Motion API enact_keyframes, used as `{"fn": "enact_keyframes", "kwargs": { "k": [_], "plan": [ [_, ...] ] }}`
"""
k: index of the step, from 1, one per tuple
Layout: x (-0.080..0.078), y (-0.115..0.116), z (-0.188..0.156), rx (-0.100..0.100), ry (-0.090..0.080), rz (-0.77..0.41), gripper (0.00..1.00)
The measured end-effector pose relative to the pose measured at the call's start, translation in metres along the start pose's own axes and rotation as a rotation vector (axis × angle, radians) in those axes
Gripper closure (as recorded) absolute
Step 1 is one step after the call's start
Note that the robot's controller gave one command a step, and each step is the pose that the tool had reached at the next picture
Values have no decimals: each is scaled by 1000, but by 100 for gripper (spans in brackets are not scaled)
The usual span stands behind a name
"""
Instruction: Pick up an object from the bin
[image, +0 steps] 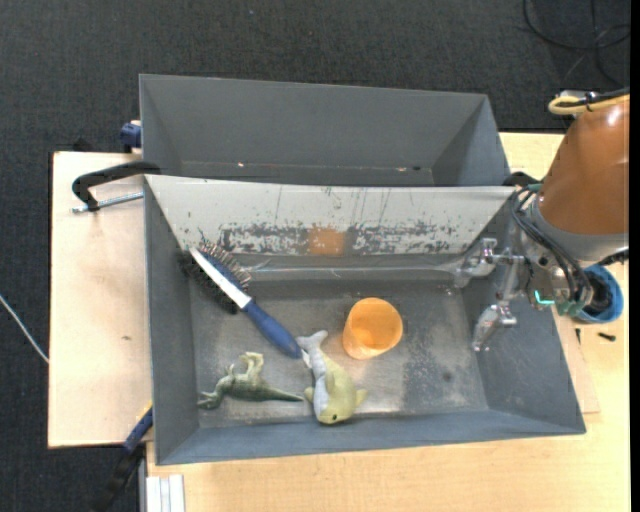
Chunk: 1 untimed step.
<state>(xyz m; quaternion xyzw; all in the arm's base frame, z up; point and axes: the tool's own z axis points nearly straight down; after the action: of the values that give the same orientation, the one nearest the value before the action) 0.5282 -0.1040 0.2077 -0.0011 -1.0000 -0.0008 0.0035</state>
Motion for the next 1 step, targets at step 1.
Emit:
{"fn": "enact_keyframes", "kwargs": {
  "k": [1],
  "plan": [
    [-41, 41, 137, 1, -13, -156, 0]
  ]
}}
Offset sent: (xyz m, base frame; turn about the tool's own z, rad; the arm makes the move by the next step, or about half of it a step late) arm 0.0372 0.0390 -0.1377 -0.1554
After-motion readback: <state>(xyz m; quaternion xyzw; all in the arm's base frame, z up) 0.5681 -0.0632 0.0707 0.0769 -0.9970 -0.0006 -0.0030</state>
